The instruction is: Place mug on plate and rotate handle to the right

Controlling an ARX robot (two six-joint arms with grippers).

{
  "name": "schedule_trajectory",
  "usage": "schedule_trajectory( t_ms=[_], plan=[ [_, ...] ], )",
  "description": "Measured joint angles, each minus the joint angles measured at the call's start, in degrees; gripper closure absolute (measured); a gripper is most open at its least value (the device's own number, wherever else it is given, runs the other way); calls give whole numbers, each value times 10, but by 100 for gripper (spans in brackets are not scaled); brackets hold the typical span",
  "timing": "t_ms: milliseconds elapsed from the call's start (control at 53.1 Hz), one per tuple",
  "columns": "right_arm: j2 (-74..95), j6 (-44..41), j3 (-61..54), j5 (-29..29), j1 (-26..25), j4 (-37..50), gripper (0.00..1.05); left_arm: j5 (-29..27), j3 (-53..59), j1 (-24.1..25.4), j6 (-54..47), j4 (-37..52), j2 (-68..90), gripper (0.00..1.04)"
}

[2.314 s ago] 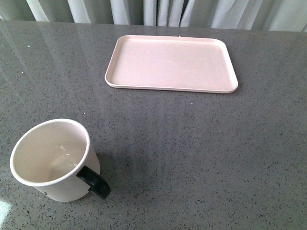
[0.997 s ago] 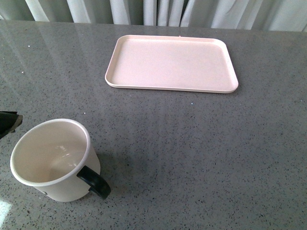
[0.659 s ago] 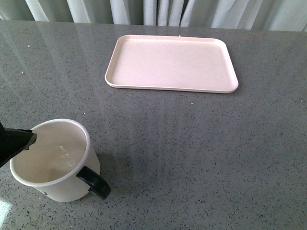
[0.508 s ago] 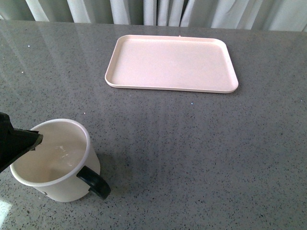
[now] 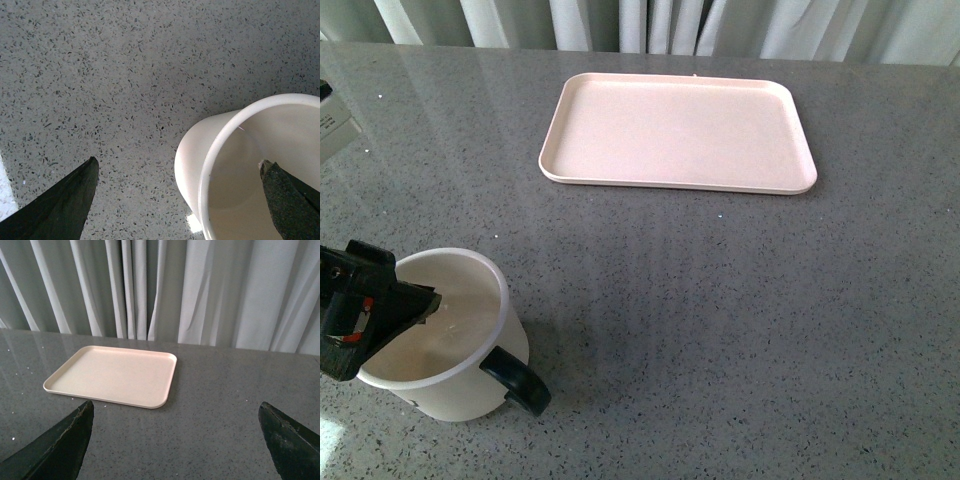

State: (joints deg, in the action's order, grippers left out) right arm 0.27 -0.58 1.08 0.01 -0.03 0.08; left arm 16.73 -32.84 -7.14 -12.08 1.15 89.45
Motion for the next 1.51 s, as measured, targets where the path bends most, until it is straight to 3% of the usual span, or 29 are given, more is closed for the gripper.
schedule_trajectory(
  t_ms=[151, 564, 790, 1110, 1505],
  plan=[
    [0, 0, 0, 0, 0, 0, 9, -2, -5, -6, -6, 0, 16, 10],
    [0, 0, 0, 0, 0, 0, 9, -7, -10, -14, -8, 0, 28, 64],
    [0, 0, 0, 0, 0, 0, 9, -5, -10, -18, -9, -13, 26, 102],
    [0, 0, 0, 0, 0, 0, 9, -7, -47, -31, -5, -75, 0, 103],
    [0, 0, 0, 0, 0, 0, 9, -48, -268, -125, 84, -114, 109, 103]
  ],
)
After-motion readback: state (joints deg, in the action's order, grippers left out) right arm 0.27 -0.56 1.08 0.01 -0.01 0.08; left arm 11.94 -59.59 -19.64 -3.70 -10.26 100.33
